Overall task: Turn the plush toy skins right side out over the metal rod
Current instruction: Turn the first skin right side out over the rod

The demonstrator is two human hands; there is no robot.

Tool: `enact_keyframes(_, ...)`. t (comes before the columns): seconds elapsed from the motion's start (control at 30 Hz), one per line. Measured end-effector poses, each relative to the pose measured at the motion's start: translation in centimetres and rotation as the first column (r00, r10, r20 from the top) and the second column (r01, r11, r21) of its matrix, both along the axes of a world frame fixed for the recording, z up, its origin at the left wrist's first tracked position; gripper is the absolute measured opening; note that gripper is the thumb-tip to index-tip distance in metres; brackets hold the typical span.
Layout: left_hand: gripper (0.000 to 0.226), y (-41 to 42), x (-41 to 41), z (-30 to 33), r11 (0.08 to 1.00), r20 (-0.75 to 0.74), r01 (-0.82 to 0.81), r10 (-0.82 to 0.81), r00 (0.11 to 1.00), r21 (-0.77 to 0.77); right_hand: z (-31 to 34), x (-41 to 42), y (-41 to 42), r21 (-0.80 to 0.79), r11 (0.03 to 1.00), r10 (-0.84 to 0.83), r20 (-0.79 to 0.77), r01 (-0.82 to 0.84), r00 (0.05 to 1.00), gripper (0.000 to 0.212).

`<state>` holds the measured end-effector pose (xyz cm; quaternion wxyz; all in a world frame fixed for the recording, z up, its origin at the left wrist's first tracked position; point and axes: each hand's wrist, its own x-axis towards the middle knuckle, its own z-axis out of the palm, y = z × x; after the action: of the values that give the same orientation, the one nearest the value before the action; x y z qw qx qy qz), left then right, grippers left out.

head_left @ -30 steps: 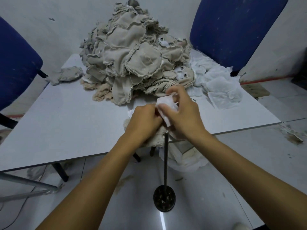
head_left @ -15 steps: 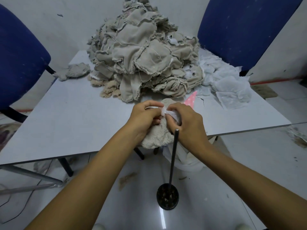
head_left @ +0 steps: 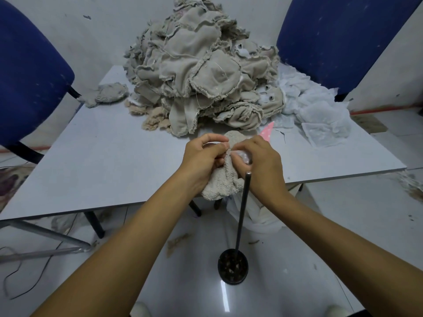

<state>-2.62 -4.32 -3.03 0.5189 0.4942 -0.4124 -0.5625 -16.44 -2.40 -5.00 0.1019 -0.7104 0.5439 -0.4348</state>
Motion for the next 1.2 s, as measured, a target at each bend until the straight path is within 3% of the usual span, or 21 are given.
enact_keyframes(0.17,0.01,-0.1,0.0,0.0,1.0,-0.027,-0.012,0.012,1.0,0.007,0.4,-0.9,0.7,0.127,0.982,0.122,0.13,-0.138,0.984,0.02)
enact_keyframes(0.3,0.011,0.0,-0.3,0.0,1.0,-0.008,-0.014,0.014,1.0,-0.009,0.1,-1.5,0.4,0.034,0.993,0.112,0.107,-0.117,0.988,0.014)
enact_keyframes(0.43,0.011,0.0,-0.3,0.0,1.0,-0.007,-0.008,0.008,1.0,-0.012,0.0,-1.5,0.5,0.033,0.986,0.162,0.109,-0.166,0.981,0.026)
enact_keyframes(0.53,0.012,0.0,-0.1,0.0,1.0,0.009,-0.004,0.004,1.0,-0.004,0.4,-2.1,0.4,0.154,0.96,0.204,0.191,-0.235,0.96,0.03)
enact_keyframes(0.6,0.012,0.0,-0.1,0.0,1.0,0.026,0.0,0.0,1.0,-0.003,0.4,-2.3,0.3,0.17,0.953,0.231,0.129,-0.252,0.964,0.023)
enact_keyframes(0.73,0.011,-0.1,0.0,0.2,0.999,0.152,0.028,-0.02,0.988,-0.045,-0.1,-1.9,0.2,0.055,0.973,0.225,-0.03,-0.223,0.974,0.018)
enact_keyframes(0.87,0.013,-0.2,0.0,0.5,0.994,0.265,0.055,-0.027,0.964,-0.099,-0.4,-1.2,0.0,0.027,0.991,0.131,-0.015,-0.131,0.991,0.022)
enact_keyframes(0.97,0.015,-0.4,-0.2,0.5,0.992,0.336,0.044,-0.002,0.942,-0.116,0.1,-1.6,-0.1,0.073,0.99,0.113,0.123,-0.122,0.986,0.031)
enact_keyframes(1.0,0.016,-0.5,-0.2,0.5,0.994,0.33,0.028,0.01,0.944,-0.109,0.3,-1.8,0.0,0.092,0.986,0.128,0.132,-0.141,0.983,0.031)
enact_keyframes(1.1,0.016,-0.7,-0.4,0.5,0.997,0.241,-0.036,0.052,0.969,-0.072,0.2,-1.8,0.0,0.067,0.975,0.216,-0.037,-0.213,0.976,0.028)
enact_keyframes(1.2,0.014,-0.7,-0.6,0.5,0.996,0.26,-0.038,0.058,0.964,-0.081,0.1,-1.8,-0.1,0.145,0.962,0.226,0.042,-0.23,0.973,0.026)
